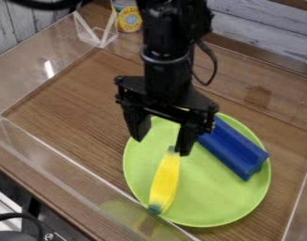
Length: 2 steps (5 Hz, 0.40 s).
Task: Remove the banana from inside the green plate and put it on the table
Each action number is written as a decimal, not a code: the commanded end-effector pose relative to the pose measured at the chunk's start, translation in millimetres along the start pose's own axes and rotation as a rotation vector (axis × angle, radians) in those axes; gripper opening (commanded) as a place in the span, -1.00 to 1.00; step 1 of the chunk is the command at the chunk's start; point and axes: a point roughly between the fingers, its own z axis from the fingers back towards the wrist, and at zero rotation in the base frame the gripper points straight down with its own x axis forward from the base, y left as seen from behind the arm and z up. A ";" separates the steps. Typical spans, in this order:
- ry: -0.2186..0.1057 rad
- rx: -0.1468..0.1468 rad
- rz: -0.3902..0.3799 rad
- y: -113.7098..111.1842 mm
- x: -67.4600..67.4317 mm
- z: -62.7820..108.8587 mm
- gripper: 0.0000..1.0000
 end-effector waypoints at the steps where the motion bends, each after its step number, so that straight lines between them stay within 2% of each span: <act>1: -0.039 -0.019 0.005 -3.3 -1.7 -4.4 1.00; 2: -0.042 -0.028 0.014 -2.7 -3.5 -17.9 1.00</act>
